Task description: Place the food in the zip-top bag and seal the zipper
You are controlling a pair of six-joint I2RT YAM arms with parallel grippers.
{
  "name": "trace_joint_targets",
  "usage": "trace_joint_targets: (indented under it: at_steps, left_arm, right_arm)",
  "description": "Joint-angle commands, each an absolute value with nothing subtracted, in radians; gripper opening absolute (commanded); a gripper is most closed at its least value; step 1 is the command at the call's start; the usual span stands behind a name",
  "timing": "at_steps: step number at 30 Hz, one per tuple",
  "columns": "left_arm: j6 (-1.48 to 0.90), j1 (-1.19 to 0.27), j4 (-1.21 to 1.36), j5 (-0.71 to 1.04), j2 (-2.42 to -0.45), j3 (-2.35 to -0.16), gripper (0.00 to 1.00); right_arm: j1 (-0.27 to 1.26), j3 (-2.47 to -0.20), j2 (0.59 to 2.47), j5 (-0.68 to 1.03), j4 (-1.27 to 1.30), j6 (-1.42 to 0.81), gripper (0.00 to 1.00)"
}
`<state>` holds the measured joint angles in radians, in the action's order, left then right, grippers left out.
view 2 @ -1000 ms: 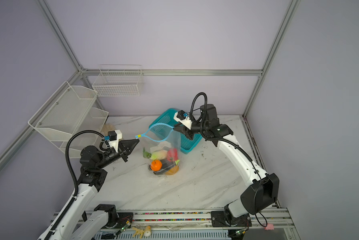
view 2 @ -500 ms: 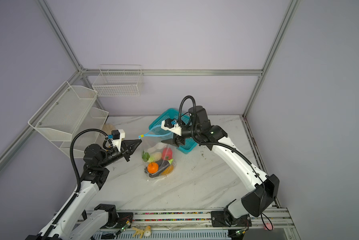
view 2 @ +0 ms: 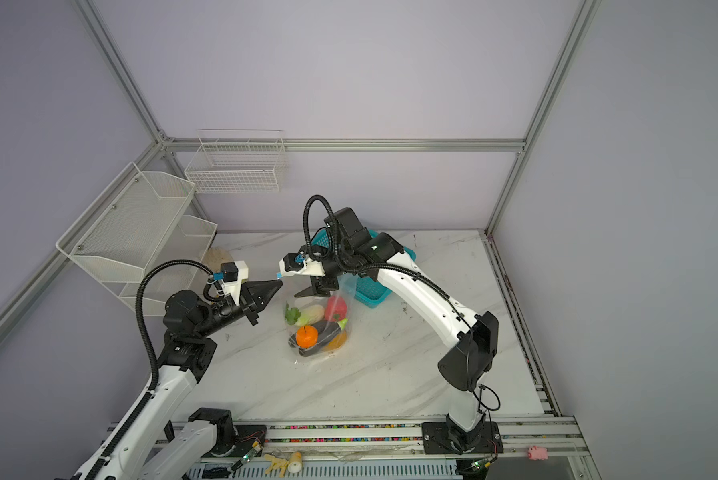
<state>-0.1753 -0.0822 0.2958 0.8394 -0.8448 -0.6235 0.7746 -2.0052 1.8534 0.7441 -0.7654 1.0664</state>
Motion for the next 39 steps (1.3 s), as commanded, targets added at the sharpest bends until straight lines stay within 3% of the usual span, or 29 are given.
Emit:
trace_joint_targets:
  at_steps: [1,8,16,24,30,31,35,39]
  left_arm:
    - [-0.160,-0.089,0.326,0.864,-0.828,-0.604,0.00]
    - [-0.160,-0.089,0.325,0.871,-0.827,-0.601,0.00]
    - [-0.156,-0.089,0.325,0.871,-0.829,-0.603,0.00]
    - [-0.141,-0.090,0.304,0.871,-0.822,-0.606,0.00]
    - [-0.105,-0.090,0.240,0.866,-0.801,-0.616,0.00]
    - [-0.104,-0.091,0.235,0.866,-0.798,-0.617,0.02]
    - [-0.124,-0.094,0.232,0.867,-0.798,-0.622,0.29]
    - [-0.165,-0.104,0.245,0.879,-0.816,-0.659,0.36]
  right_arm:
    - [0.779,-2.080,1.873,0.742,-0.865,1.129,0.76]
    - [0.779,-2.204,1.953,0.726,-0.955,1.178,0.60]
    - [0.788,-2.348,2.044,0.741,-1.100,1.249,0.49]
    - [0.793,-2.379,2.060,0.718,-1.136,1.261,0.18]
    - [0.793,-2.323,2.017,0.690,-1.068,1.237,0.07]
    - [0.793,-2.311,2.011,0.688,-1.058,1.234,0.06]
    - [0.793,-2.289,1.999,0.678,-1.025,1.222,0.04]
    - [0.794,-2.285,2.000,0.669,-1.009,1.207,0.04]
